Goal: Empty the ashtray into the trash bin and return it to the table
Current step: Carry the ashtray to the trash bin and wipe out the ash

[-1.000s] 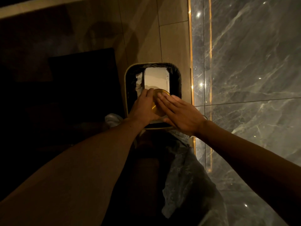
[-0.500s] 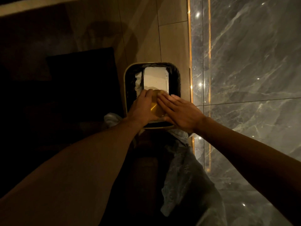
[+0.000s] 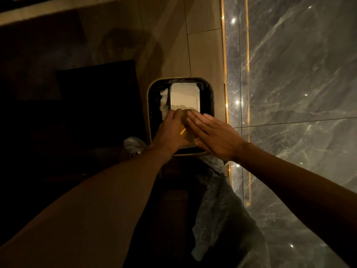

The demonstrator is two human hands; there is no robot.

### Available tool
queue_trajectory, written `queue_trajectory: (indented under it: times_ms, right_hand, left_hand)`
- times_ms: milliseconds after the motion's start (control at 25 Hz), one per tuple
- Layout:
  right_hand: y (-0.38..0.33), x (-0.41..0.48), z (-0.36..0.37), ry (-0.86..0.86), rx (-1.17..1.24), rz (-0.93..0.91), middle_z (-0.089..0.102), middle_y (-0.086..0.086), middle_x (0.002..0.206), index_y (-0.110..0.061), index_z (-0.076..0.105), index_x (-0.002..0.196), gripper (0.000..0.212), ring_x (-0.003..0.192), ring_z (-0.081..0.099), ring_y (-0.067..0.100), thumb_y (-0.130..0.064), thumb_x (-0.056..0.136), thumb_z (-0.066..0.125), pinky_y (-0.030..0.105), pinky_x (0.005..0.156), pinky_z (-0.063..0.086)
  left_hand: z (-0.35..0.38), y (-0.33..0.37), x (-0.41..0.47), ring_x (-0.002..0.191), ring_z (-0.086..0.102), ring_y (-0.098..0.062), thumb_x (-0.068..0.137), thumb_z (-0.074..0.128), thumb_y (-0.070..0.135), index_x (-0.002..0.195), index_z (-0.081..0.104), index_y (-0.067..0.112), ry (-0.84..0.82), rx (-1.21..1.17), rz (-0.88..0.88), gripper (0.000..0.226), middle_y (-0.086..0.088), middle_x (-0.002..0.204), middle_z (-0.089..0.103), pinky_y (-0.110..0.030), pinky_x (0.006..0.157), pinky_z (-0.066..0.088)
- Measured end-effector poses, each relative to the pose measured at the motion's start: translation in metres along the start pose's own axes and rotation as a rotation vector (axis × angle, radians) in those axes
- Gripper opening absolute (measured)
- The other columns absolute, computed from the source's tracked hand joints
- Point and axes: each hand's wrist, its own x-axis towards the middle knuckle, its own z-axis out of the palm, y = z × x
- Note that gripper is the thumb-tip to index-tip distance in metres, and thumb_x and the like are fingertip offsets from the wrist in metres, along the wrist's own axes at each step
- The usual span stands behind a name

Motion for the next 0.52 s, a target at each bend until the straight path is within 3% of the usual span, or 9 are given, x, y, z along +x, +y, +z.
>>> queue_trajectory:
  times_ms: [320,400,520]
  right_hand:
    - [-0.004,0.0,0.004,-0.031,0.13,-0.015,0.022,0.02,0.158,-0.004,0.018,0.151,0.069,0.147,0.019,0.031,-0.05,0.101,0.007,0.047,0.119,0.023]
    - [-0.006,0.004,0.002,0.064,0.308,0.118,0.03,0.021,0.155,-0.004,0.02,0.151,0.061,0.143,0.03,0.032,-0.041,0.102,0.025,0.042,0.118,0.026]
    - [-0.012,0.005,-0.004,0.24,0.82,0.428,0.061,0.011,0.122,-0.01,0.044,0.138,0.04,0.107,0.059,0.022,-0.024,0.101,0.041,0.039,0.096,0.05]
  left_hand:
    - [0.0,0.001,0.004,0.133,0.041,-0.031,0.062,0.087,0.037,0.145,0.029,0.01,0.003,0.077,-0.012,0.105,-0.01,0.149,0.033,-0.042,0.104,0.042]
    - [0.002,-0.001,0.004,0.132,0.042,-0.031,0.061,0.088,0.034,0.144,0.03,0.01,0.022,0.077,-0.017,0.104,-0.01,0.148,0.034,-0.043,0.103,0.043]
    - [0.006,-0.003,0.002,0.133,0.041,-0.031,0.06,0.088,0.032,0.146,0.028,0.011,0.018,0.053,-0.032,0.107,-0.009,0.148,0.033,-0.044,0.103,0.043]
